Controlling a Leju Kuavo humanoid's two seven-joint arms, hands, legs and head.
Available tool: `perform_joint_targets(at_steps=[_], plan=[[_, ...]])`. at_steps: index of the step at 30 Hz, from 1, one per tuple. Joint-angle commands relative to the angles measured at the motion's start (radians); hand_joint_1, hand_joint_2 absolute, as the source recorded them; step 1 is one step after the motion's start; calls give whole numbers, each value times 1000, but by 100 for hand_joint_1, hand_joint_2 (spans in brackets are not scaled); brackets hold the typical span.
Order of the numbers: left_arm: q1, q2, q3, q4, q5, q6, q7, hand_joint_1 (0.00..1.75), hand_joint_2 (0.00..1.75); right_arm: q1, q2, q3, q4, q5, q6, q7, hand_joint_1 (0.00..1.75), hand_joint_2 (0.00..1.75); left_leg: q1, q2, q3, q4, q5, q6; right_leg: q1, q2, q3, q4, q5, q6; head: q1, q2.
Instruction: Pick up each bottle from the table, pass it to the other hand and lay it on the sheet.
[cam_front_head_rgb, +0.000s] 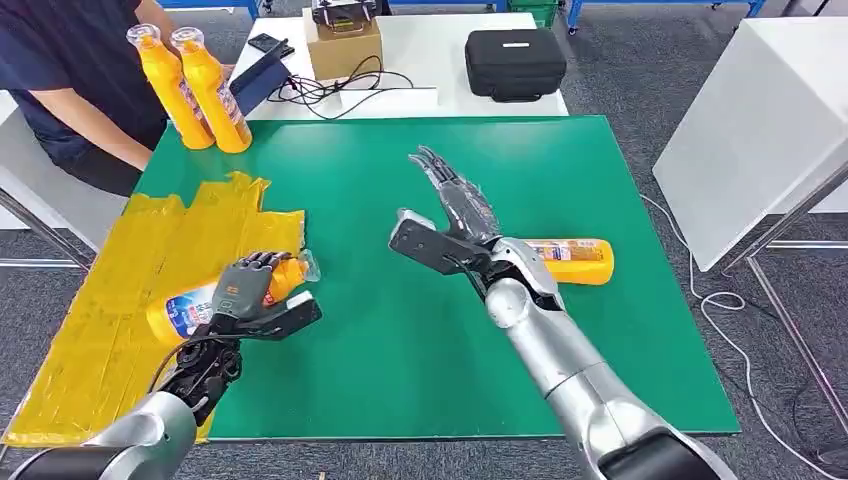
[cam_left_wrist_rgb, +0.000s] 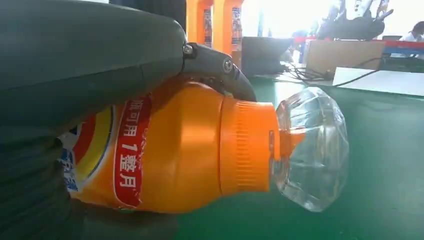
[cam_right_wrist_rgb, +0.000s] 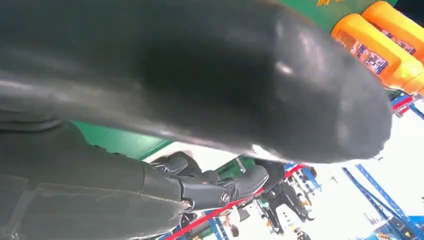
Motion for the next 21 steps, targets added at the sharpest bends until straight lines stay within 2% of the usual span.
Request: perform_joint_targets(at_steps=[1,21], plan=[[16,7,4,95,12,-20,5,175,175,-59,-22,35,69,-2,6,-1,0,0,0,2,2,-1,-1,0,0,1,2,-1,0,2,0,0],[16,7,4,95,12,-20,5,175,175,-59,-22,35,69,-2,6,-1,0,0,0,2,2,-1,-1,0,0,1,2,-1,0,2,0,0]])
